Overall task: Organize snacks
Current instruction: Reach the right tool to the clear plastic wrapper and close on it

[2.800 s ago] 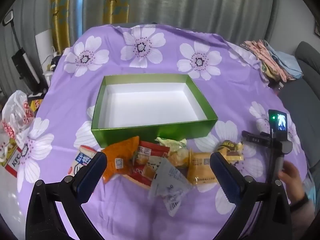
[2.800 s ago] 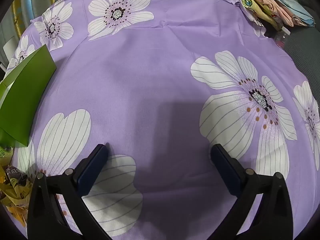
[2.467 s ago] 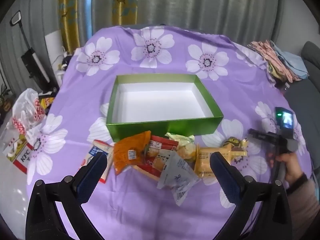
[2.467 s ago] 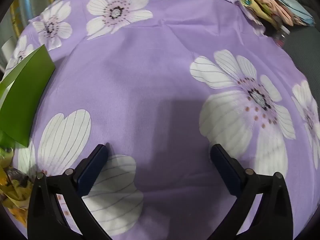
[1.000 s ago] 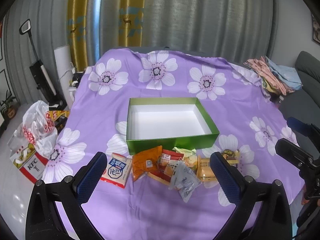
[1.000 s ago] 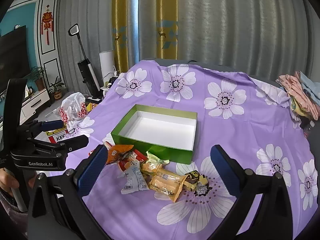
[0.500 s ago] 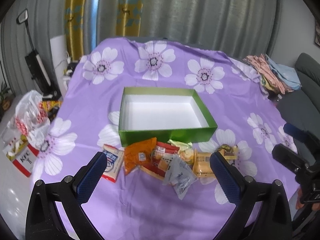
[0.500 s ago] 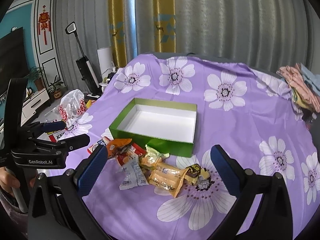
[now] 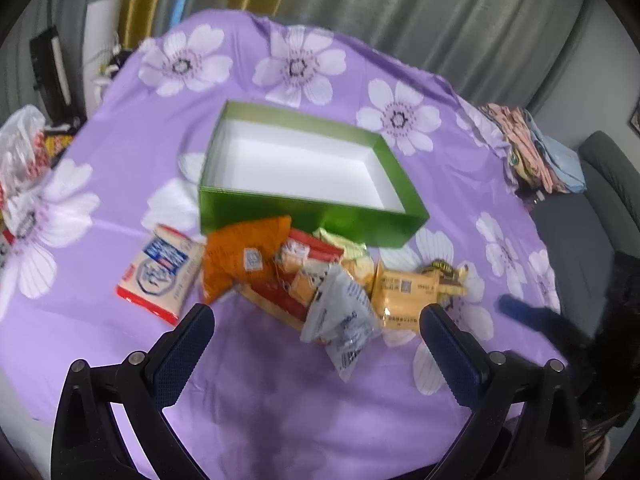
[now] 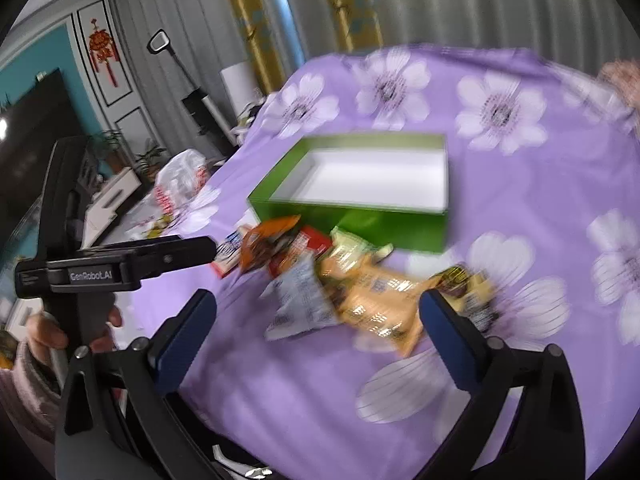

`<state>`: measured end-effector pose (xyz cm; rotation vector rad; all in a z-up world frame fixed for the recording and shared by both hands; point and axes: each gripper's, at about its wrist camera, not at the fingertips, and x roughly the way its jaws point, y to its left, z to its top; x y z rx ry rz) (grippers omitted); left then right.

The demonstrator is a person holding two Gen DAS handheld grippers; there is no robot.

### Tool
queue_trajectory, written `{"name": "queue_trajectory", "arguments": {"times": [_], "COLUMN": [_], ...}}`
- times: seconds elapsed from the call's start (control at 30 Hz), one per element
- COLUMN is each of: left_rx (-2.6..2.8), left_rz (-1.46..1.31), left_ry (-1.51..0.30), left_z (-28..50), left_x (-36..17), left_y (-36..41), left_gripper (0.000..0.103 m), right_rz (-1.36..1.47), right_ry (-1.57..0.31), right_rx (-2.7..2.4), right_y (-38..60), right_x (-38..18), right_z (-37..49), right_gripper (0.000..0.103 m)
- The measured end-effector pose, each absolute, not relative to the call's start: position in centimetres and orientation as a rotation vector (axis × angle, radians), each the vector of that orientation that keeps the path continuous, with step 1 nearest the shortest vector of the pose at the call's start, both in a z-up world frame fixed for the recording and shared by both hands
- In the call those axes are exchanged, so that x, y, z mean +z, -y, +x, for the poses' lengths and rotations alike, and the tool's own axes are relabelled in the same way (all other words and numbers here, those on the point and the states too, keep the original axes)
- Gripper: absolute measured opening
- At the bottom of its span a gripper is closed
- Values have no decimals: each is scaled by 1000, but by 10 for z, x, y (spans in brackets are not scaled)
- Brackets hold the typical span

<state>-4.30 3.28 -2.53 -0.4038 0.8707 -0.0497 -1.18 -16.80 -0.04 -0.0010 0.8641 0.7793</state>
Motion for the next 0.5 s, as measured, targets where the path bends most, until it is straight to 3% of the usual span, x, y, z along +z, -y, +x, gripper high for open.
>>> {"name": "queue_trajectory", "arguments": {"times": [0.13,0.3,0.37,0.5], "left_rx": [-98,-140,-150,-174], "left_rz": [-429,-438,-440,-449], "left_ry": [-891,-904,-911,-939], "left_z": [-39,-33,-30,-23], "left_x": [-39,-51,-55,-67], "left_y": [-30,-24,-22,-17], "left_gripper": [102,102,98,90], "right_rz": [11,-39,-50,-73], "right_ry": [-901,-897,-899,-916], "right_rx": [838,884,901,908], "right_y": [157,138,132,122], "right_x": [-29,-49,-53,-65], "right_z": [-12,-11,-7,2], "right_gripper": [85,83,76,75]}}
